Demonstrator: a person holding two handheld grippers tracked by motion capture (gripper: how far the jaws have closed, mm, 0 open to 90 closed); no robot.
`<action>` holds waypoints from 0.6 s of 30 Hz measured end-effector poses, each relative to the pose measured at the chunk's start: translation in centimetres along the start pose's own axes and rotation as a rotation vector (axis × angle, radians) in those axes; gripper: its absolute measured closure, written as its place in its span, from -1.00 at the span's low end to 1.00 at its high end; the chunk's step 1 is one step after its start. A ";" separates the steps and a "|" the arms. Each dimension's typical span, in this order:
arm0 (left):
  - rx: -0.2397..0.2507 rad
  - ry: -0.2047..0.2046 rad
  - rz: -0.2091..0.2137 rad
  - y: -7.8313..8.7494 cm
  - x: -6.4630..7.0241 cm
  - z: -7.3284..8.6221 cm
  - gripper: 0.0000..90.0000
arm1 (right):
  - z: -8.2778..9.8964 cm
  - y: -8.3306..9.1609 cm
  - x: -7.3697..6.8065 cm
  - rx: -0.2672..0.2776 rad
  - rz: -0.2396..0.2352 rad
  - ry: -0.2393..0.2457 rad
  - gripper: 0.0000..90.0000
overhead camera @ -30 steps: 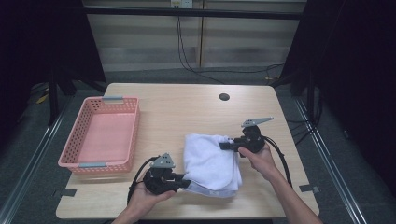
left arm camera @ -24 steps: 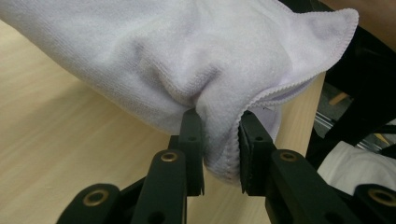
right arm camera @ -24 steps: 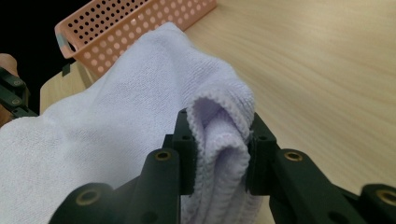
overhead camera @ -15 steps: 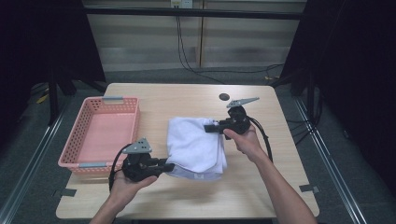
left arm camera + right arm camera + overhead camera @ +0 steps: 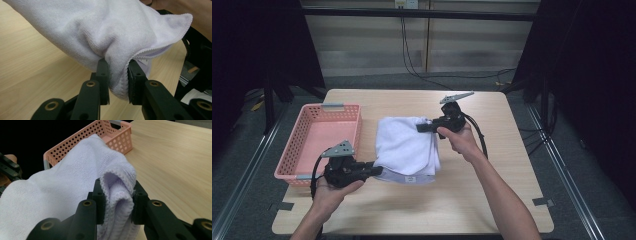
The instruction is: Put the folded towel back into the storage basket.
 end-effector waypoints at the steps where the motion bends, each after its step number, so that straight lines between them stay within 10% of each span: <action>1: 0.006 0.000 -0.003 0.3 -0.2 -0.1 0.67 | -0.3 -0.3 0.0 0.002 -0.001 0.001 0.58; 18: 0.062 0.063 -0.071 5.4 -4.6 0.0 0.67 | -5.2 -5.3 -1.3 -0.019 -0.058 0.029 0.59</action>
Point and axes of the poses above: each handheld gripper's, and its own axes: y roughly backward along the jaws, z roughly out of its underside, x roughly to its right, the point moved 4 cm from there along -y, roughly forward along the jaws, and after that the axes turned 7 degrees about -z, right-handed, at the moved point
